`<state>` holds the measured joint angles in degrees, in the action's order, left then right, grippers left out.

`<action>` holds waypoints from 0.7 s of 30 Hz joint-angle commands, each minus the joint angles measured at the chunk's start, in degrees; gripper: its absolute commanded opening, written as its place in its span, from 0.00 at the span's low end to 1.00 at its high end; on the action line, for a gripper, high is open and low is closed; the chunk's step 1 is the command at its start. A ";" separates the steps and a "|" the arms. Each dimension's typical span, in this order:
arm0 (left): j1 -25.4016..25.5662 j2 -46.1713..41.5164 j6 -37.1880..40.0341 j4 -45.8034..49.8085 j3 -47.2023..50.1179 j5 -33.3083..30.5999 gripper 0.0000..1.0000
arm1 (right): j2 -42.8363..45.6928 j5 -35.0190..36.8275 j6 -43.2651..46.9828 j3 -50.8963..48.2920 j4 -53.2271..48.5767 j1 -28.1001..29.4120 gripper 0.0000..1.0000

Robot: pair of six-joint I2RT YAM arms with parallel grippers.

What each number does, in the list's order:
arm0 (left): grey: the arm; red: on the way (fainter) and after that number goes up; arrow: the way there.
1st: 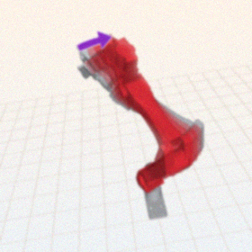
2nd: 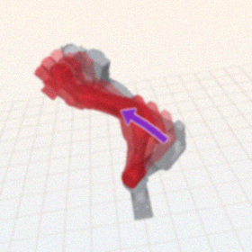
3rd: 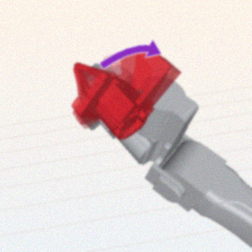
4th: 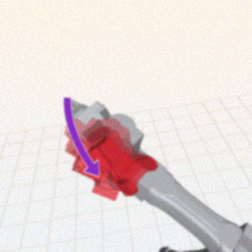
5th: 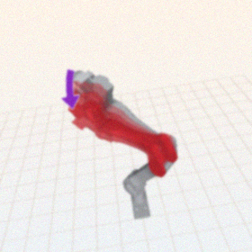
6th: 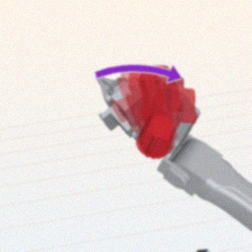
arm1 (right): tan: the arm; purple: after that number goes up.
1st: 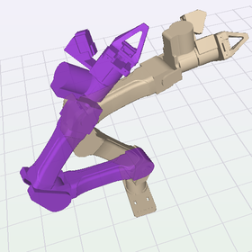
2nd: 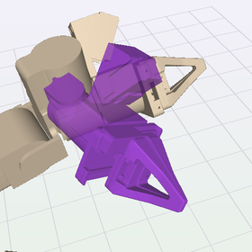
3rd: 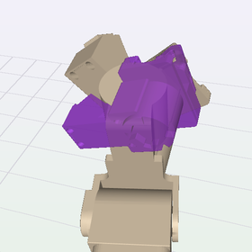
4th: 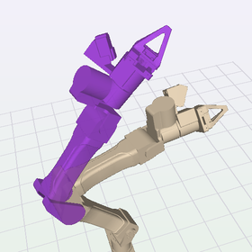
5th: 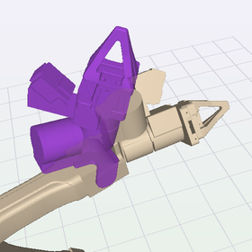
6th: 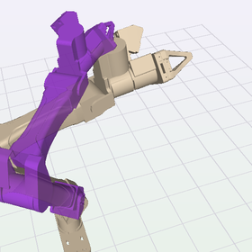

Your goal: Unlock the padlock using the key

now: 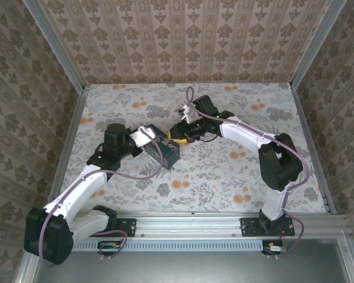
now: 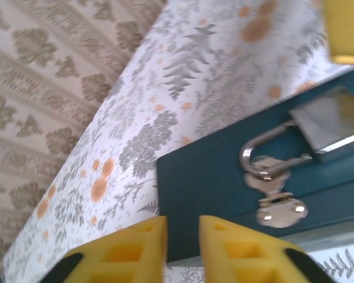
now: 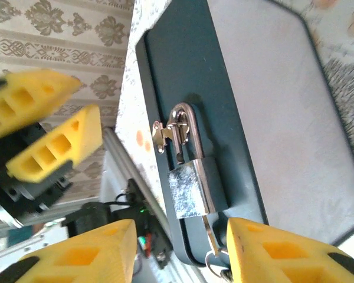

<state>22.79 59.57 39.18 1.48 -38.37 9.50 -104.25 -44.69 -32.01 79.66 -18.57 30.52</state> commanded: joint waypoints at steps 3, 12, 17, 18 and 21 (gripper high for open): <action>-4.72 1.19 -16.02 1.48 -4.70 1.84 0.36 | 7.45 10.43 19.69 1.37 -4.93 1.96 0.58; -10.50 4.08 -32.89 7.79 -8.46 1.50 0.42 | 7.46 31.86 44.09 2.09 -7.32 11.83 0.66; -10.83 3.82 -33.29 9.75 -9.21 1.79 0.42 | 4.42 33.60 45.37 5.11 -9.07 12.03 0.66; -10.91 3.72 -33.29 9.65 -9.15 1.99 0.42 | 4.09 33.68 45.57 5.30 -9.05 12.08 0.66; -10.92 3.62 -33.29 9.63 -9.03 2.50 0.42 | 2.76 33.97 46.27 6.11 -9.33 12.06 0.65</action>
<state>12.27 63.55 7.88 9.76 -45.52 10.70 -99.96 -13.34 11.20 83.59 -26.00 42.74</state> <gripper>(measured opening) 0.417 0.650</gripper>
